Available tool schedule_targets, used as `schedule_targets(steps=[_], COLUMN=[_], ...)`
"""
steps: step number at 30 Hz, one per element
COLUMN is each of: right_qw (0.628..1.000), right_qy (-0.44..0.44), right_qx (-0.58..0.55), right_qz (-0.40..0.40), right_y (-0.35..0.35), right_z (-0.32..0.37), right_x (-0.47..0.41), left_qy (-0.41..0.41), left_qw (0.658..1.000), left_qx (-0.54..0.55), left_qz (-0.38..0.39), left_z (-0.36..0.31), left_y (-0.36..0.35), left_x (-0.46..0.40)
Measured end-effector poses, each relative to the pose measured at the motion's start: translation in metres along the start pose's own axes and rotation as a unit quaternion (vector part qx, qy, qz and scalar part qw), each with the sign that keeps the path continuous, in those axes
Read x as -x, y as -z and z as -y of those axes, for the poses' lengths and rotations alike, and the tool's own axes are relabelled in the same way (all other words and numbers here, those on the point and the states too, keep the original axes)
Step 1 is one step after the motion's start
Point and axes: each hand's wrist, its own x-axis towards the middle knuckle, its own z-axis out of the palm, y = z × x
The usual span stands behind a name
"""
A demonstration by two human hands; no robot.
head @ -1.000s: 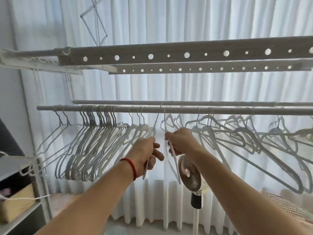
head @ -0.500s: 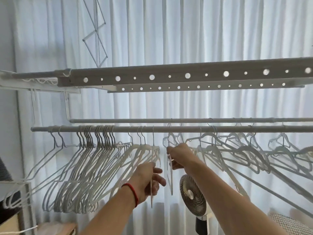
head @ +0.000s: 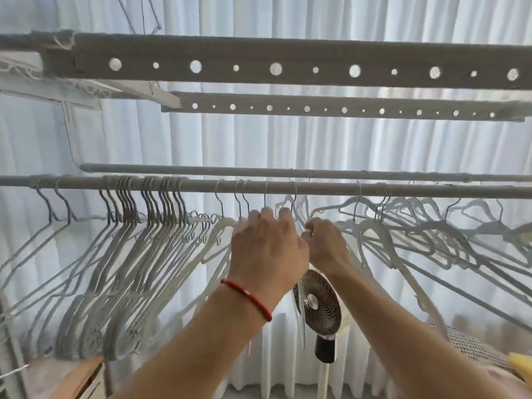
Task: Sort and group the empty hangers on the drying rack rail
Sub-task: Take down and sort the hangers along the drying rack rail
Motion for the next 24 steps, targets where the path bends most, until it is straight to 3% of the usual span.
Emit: schedule_targets(steps=[4,8,14,19,24], right_qw=[0.989,0.970,0.974,0.962,0.969], right_qy=[0.042,0.055,0.049,0.092,0.102], right_qx=[0.142,0.235,0.221,0.251,0.211], right_qz=[0.032,0.013,-0.013,-0.052,-0.074], right_y=[-0.017,-0.038,-0.048,-0.048,-0.047], right_z=[-0.005,-0.016,-0.024,-0.027,-0.015], right_x=[-0.038,-0.057,-0.075,-0.076,-0.074], left_qy=[-0.039,-0.051,-0.027,-0.015,-0.019], left_qw=[0.999,0.995,1.000,1.000,1.000], left_qx=[0.002,0.007,0.001,-0.014,0.003], left_qz=[-0.006,-0.087,-0.014,-0.022,-0.020], left_z=[-0.001,0.010,0.023,0.032,0.031], left_y=[-0.026,-0.043,-0.065,-0.083,-0.080], left_x=[-0.042,-0.075,-0.126,-0.128,-0.127])
